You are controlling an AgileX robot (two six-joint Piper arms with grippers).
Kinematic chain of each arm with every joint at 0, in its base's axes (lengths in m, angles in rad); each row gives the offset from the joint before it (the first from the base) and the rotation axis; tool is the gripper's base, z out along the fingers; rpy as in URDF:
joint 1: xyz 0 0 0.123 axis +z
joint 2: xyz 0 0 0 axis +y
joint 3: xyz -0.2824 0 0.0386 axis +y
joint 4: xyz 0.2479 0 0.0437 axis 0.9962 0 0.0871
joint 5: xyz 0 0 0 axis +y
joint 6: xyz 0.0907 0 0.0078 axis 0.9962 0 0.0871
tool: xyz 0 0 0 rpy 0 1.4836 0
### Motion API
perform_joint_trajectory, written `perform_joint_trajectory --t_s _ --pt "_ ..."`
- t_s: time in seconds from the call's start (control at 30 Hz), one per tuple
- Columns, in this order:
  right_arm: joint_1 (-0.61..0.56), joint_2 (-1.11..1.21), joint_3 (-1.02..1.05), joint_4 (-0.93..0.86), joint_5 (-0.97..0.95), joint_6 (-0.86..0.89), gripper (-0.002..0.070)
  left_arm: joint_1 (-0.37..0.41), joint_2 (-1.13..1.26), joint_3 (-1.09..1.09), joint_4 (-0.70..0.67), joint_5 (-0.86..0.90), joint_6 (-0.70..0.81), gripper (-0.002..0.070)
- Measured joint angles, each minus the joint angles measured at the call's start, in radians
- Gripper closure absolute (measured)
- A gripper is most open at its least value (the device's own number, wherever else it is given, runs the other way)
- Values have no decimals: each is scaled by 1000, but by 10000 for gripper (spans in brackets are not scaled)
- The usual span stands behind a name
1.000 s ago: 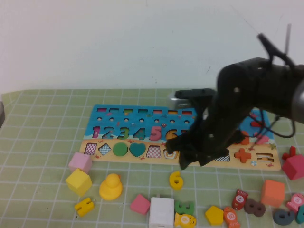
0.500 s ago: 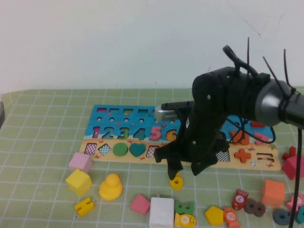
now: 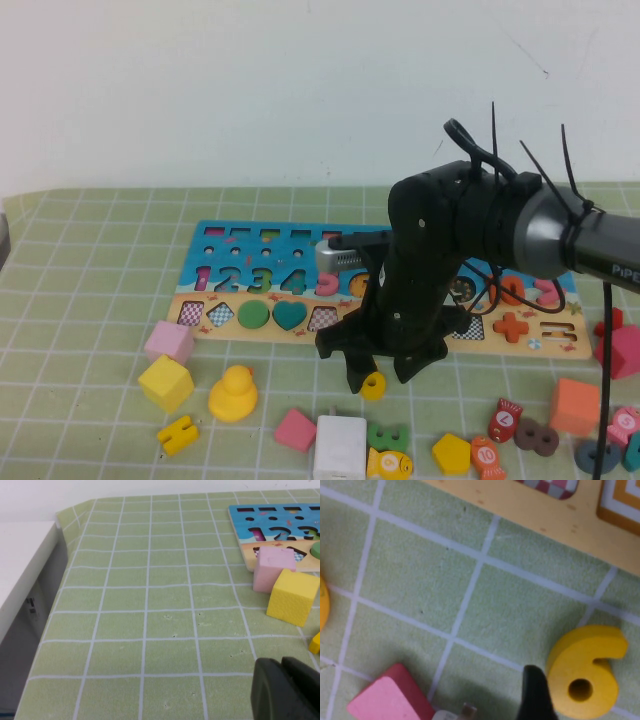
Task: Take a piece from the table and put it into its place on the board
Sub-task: Pick up the "number 6"
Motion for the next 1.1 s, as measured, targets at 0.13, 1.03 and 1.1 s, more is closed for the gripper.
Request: perform_joint_trajectory --t_s 0.13,1.03,1.1 --pt "0 6 0 0 -7 0 272 0 0 0 0 0 0 677" --pt "10 12 -42 -2 -23 -14 394 0 0 0 0 0 2 677" --pt "10 12 -72 -13 -18 -14 394 0 0 0 0 0 4 677"
